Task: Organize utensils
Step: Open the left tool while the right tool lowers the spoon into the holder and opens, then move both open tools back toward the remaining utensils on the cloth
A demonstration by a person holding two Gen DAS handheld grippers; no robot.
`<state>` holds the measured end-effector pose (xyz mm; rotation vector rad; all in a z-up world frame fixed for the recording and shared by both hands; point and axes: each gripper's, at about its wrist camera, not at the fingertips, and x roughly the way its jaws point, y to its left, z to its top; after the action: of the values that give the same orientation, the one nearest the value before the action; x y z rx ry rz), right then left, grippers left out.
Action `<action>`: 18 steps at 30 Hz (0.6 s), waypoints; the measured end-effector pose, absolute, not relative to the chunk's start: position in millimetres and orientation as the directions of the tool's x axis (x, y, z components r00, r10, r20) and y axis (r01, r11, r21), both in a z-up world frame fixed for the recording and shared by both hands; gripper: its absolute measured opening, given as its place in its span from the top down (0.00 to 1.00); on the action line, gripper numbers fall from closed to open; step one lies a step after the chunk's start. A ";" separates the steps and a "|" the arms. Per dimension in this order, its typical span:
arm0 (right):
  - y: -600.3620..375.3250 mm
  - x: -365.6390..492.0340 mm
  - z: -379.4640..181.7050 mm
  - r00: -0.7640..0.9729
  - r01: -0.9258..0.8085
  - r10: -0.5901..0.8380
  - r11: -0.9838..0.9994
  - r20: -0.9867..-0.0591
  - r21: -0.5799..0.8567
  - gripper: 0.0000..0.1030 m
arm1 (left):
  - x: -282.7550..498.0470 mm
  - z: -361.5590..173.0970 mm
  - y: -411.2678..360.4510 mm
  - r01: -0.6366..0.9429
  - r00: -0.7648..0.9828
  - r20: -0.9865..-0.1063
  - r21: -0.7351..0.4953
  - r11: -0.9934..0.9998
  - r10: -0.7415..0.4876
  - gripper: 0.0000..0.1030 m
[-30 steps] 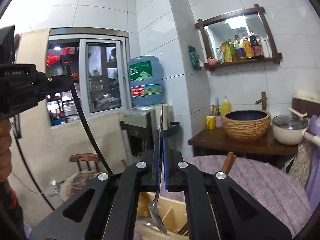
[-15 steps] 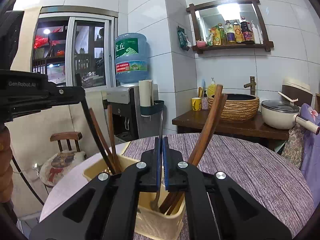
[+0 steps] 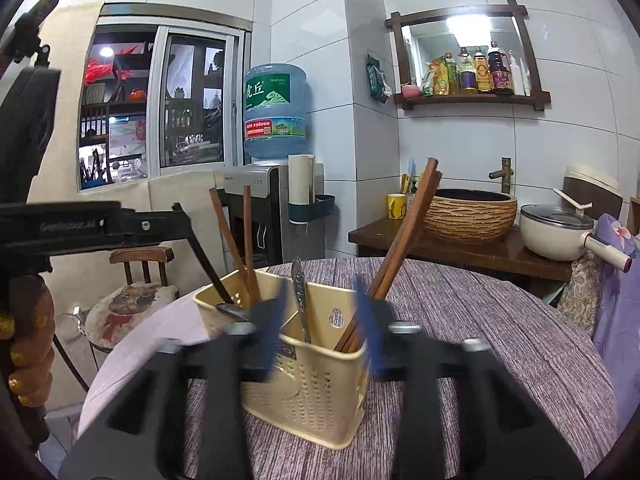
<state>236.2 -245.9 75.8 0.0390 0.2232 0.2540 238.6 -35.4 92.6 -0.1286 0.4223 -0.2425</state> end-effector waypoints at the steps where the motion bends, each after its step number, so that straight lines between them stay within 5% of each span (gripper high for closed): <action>1: -246.9 229.9 77.0 0.945 -0.240 0.249 0.969 -0.213 0.068 0.43 | 234.1 91.9 -34.0 0.197 0.888 -0.389 -0.165 0.966 -0.248 0.43; 3: -246.9 222.6 78.3 0.941 -0.233 0.242 0.970 -0.236 0.066 0.42 | 225.5 88.9 -29.0 0.185 0.890 -0.391 -0.164 0.969 -0.236 0.30; 9: -253.4 205.1 66.5 0.906 -0.197 0.214 0.977 -0.366 0.083 0.26 | 208.2 63.5 -6.2 0.112 0.875 -0.451 -0.165 0.980 -0.175 0.15; 18: -258.7 188.3 15.3 0.779 -0.166 0.227 0.973 -0.585 0.157 0.26 | 191.8 -3.6 18.0 0.025 0.772 -0.623 -0.168 0.985 -0.126 0.12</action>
<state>188.3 -258.7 15.3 0.0990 0.6441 0.2130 191.8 18.0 -3.6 -0.1538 0.6845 -0.0827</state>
